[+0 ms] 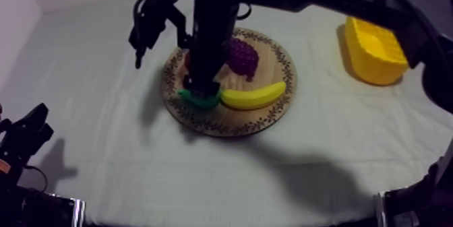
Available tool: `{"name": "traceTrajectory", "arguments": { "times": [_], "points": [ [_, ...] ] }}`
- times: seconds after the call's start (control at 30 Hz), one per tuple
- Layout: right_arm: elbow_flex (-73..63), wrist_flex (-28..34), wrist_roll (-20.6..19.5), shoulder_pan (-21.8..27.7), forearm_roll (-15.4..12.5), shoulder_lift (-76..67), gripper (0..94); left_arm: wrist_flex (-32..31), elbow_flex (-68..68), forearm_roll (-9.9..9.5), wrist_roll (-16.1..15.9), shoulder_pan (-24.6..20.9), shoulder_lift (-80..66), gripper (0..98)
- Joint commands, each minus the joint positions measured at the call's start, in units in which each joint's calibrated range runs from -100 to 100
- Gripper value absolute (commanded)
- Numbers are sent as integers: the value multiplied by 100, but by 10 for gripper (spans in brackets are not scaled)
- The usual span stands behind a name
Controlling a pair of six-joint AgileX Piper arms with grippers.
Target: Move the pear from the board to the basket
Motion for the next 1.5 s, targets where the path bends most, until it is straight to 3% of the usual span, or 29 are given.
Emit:
{"name": "traceTrajectory", "arguments": {
  "times": [0.0,0.43,0.9,1.47],
  "points": [
    [-31,-31,-21,0,8,259,714,0,-2,-3,0,1,2,1],
    [-747,-202,-159,40,54,1402,665,0,-2,-3,-1,1,2,1],
    [-1077,-391,-324,39,164,1863,435,0,-2,-3,-1,1,2,1],
    [-584,-252,-428,30,264,422,404,0,-2,-3,-1,1,2,1]
  ]
}}
